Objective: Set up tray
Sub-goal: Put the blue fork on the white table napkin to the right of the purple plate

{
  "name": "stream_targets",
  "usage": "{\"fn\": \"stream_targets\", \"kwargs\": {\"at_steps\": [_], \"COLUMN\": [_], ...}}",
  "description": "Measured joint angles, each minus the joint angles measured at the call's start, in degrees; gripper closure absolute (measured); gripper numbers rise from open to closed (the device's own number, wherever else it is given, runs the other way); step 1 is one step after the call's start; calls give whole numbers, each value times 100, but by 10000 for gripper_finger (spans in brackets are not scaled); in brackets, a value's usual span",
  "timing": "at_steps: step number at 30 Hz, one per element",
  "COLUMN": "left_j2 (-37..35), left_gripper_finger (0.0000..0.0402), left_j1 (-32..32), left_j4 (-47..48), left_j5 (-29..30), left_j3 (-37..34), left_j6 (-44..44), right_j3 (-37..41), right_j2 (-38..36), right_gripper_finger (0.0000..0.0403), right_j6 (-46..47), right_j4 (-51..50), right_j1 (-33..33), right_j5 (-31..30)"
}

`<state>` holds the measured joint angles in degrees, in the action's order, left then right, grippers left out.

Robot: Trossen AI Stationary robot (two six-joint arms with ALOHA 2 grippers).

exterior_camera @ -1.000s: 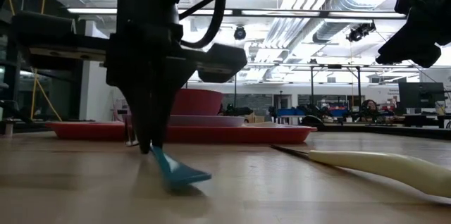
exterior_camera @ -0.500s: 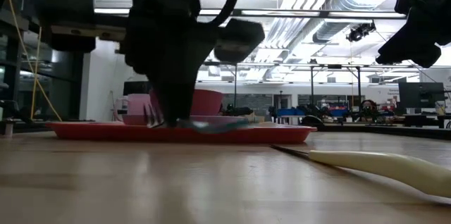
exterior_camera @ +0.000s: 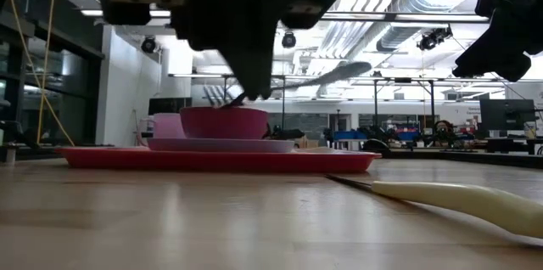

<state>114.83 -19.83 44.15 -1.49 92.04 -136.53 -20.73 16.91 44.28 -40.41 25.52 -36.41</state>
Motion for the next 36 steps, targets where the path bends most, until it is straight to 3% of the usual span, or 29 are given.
{"fn": "stream_targets", "kwargs": {"at_steps": [16, 36], "left_j2": [-2, -2], "left_gripper_finger": [367, 367], "left_j1": [876, 2073], "left_j4": [136, 232], "left_j5": [637, 622], "left_j3": [762, 1267], "left_j6": [1611, 3380], "right_j3": [0, 0], "right_j2": [0, 0], "right_gripper_finger": [304, 304], "right_j6": [-130, -128], "right_j4": [79, 79], "right_j1": [2, 0], "right_j5": [25, 20]}}
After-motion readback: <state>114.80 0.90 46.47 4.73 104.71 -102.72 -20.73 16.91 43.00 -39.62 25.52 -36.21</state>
